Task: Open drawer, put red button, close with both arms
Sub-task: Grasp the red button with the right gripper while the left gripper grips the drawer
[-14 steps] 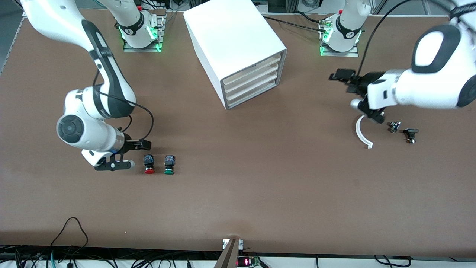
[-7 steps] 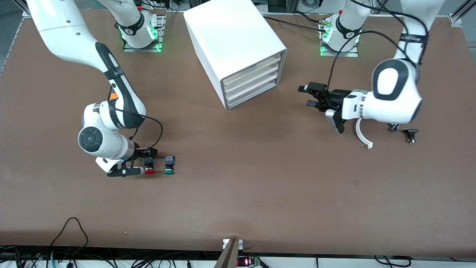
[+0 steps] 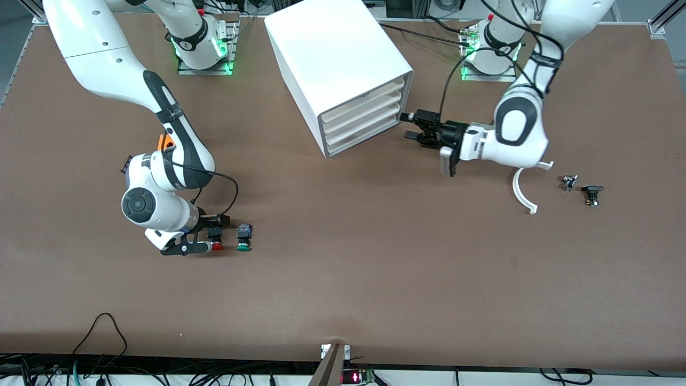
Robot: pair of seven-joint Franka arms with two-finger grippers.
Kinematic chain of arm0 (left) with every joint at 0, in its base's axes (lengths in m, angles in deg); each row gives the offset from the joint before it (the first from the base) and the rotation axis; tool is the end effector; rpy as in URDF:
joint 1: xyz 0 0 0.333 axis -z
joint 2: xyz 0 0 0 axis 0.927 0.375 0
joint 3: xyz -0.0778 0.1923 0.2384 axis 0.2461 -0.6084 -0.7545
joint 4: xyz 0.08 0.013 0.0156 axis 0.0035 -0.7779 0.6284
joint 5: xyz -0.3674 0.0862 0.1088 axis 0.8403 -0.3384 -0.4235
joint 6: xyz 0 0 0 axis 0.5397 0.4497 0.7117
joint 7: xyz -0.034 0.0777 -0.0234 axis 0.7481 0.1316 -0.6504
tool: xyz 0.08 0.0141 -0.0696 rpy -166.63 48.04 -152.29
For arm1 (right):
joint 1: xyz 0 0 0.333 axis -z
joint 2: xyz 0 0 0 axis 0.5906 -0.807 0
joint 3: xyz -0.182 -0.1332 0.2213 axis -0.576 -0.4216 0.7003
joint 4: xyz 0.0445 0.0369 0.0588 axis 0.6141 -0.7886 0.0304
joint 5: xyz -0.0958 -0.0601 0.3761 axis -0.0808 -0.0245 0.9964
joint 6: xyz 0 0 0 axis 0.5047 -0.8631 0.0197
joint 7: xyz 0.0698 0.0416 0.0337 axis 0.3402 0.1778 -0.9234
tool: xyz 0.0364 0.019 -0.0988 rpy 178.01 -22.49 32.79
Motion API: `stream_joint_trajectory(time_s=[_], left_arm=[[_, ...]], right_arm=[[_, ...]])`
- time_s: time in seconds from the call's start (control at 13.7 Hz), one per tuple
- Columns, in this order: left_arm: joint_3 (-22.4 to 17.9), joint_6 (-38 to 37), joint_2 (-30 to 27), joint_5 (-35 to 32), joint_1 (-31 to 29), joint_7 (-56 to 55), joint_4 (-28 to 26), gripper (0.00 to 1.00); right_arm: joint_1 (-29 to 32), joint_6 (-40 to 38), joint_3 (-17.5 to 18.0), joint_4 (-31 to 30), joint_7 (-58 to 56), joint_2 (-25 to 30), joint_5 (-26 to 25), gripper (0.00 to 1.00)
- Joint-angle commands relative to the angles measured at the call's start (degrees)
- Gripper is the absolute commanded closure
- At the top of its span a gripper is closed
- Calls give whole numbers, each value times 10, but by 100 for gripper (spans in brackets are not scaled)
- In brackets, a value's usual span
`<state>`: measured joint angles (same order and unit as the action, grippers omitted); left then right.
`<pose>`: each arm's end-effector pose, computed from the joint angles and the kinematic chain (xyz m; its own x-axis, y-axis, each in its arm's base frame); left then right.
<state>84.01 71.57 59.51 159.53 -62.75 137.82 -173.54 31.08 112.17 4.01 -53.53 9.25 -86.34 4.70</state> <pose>0.4427 -0.2154 0.2225 0.9320 -0.3618 -0.0218 -0.0725 -0.2451 0.9668 0.6638 0.1264 0.1910 0.9922 0.0841 -0.0916 0.0820 -0.9963 -0.0260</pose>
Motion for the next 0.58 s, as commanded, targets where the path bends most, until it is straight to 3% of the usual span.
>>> stream_joint_trajectory(time_s=[0.0,0.36,0.51], left_arm=[[19,5,23,41,-1,54,-10,27],[51,5,33,74,0,58,-36,45],[59,5,33,83,0,58,-43,46]], right_arm=[[-1,11,0,-6,-8,0,-6,17],[-2,10,0,-4,1,1,-6,64],[-2,8,1,-1,0,3,-6,87]])
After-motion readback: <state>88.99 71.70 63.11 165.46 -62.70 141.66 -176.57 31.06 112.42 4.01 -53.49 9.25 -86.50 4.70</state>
